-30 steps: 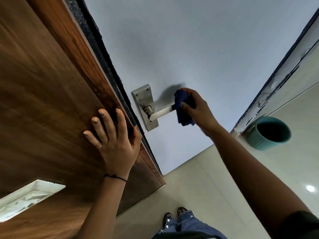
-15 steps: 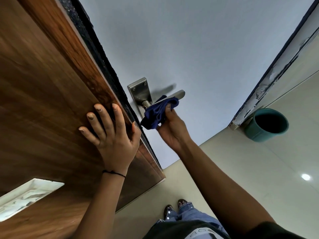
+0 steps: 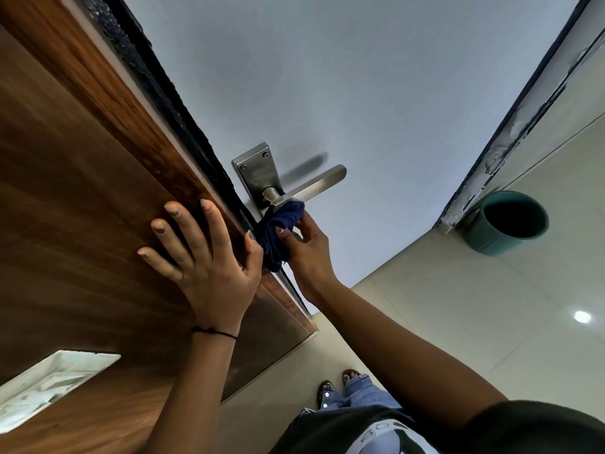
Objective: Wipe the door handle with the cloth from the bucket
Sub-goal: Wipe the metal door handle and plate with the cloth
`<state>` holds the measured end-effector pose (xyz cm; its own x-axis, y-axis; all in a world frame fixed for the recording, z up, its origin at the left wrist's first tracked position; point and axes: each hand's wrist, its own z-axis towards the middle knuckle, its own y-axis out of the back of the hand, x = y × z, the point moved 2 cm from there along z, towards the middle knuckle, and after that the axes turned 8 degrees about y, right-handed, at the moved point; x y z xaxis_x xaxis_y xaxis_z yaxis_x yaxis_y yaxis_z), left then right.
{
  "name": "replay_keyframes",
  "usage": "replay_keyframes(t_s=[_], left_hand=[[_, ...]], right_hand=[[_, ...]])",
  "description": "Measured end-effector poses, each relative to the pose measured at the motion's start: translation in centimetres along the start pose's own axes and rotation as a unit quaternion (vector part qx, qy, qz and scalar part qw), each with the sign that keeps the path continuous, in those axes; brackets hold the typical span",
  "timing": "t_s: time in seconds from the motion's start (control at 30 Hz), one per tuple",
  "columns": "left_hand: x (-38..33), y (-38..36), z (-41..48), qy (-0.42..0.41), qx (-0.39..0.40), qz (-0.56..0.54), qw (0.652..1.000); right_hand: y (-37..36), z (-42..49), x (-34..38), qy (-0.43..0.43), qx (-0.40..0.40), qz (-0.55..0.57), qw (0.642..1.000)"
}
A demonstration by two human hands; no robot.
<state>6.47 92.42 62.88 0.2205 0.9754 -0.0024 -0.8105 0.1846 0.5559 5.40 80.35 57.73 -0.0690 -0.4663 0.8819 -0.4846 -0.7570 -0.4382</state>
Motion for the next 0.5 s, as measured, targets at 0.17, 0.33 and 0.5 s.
replay_keyframes(t_s=[0.17,0.33,0.5], left_hand=[[0.1,0.0,0.0,-0.003,-0.001,0.005,1.000],[0.1,-0.1,-0.1,-0.004,-0.002,0.016,1.000],[0.0,-0.2,-0.1,-0.005,-0.009,0.017,1.000]], right_hand=[[-1.2,0.4,-1.1,0.083,-0.076,-0.095,0.989],[-1.4,1.2,-1.3,0.105,-0.117,-0.124,0.980],[-0.2,1.8,-1.3,0.128,-0.100,-0.180,0.970]])
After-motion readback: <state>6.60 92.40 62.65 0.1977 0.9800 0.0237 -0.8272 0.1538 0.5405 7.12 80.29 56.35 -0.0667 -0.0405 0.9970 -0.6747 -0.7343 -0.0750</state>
